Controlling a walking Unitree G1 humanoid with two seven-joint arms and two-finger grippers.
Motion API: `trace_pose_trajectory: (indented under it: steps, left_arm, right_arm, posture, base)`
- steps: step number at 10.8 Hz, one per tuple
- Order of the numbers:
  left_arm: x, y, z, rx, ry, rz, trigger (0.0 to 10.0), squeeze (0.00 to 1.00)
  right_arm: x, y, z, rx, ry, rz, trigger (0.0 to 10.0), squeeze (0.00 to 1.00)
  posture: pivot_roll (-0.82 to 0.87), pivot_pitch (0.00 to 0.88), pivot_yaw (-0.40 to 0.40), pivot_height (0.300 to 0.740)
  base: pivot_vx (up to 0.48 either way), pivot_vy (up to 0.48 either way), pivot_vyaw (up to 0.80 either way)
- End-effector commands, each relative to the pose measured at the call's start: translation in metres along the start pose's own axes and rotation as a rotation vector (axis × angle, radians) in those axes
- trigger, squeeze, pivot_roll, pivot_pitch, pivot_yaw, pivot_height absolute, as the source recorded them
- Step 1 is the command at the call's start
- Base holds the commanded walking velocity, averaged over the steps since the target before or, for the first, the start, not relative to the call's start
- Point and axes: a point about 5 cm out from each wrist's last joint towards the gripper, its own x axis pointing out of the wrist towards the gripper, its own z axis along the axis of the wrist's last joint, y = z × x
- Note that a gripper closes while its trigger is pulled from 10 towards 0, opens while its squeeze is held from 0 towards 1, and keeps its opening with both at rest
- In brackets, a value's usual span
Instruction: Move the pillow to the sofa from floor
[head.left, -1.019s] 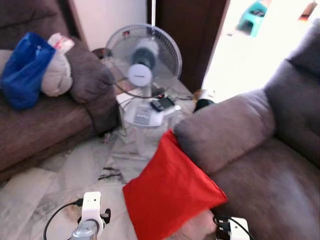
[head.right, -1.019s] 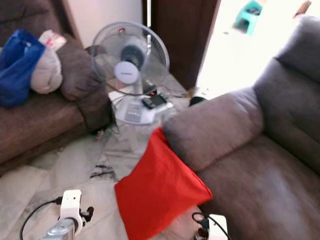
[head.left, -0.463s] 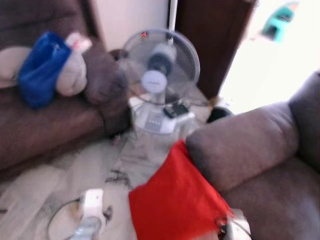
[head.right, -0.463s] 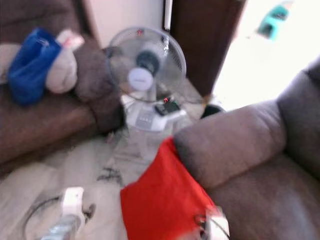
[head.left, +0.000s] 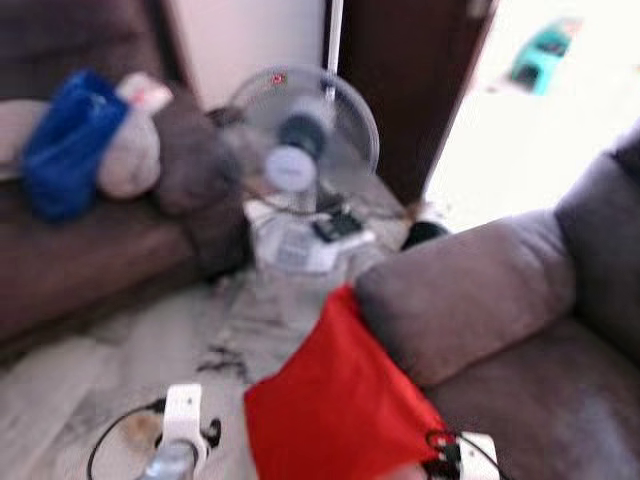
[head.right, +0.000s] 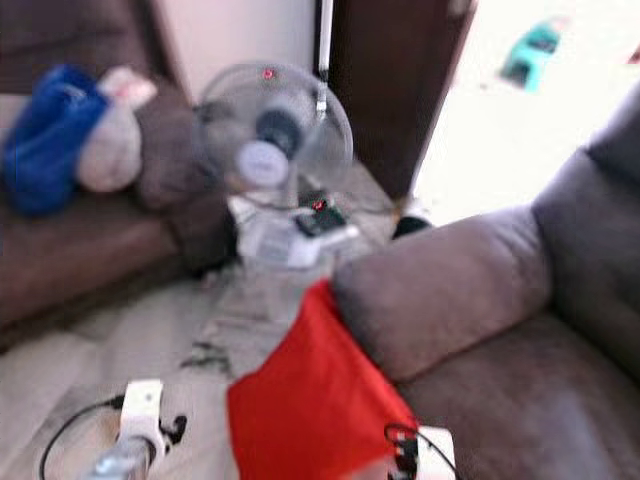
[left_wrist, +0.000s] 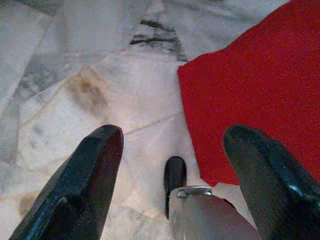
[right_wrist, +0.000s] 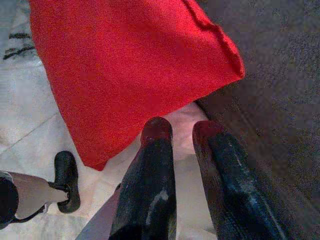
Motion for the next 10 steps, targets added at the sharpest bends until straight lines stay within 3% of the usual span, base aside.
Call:
trace_pose_trajectory:
  steps: [1,8,10]
  left_arm:
    - [0.0003,-0.0015,0.0006,-0.003,0.002,-0.002,10.0,0.0]
    - [-0.0006,0.0025,-0.0014,-0.014,-0.002,0.039,10.0,0.0]
    - [-0.0002,-0.0014,0.0053,-0.029,-0.054,0.033,10.0,0.0]
  right_arm:
    - [-0.0009,-0.0027,-0.0013,-0.002,0.006,-0.007,10.0,0.0]
    - [-0.0009,-0.0015,0.0007,0.036,-0.023,0.011,10.0,0.0]
    - [-0.0035,-0.0064,-0.001,0.05,-0.045,0.003,10.0,0.0]
  posture:
    - [0.04,0.057,-0.056,0.74]
    - [0.04,0.064,-0.06,0.74]
    - [0.03,0.06,-0.078,0.74]
  base:
    - [0.0,0.0,0.0]
    - [0.0,0.0,0.0]
    - [0.0,0.0,0.0]
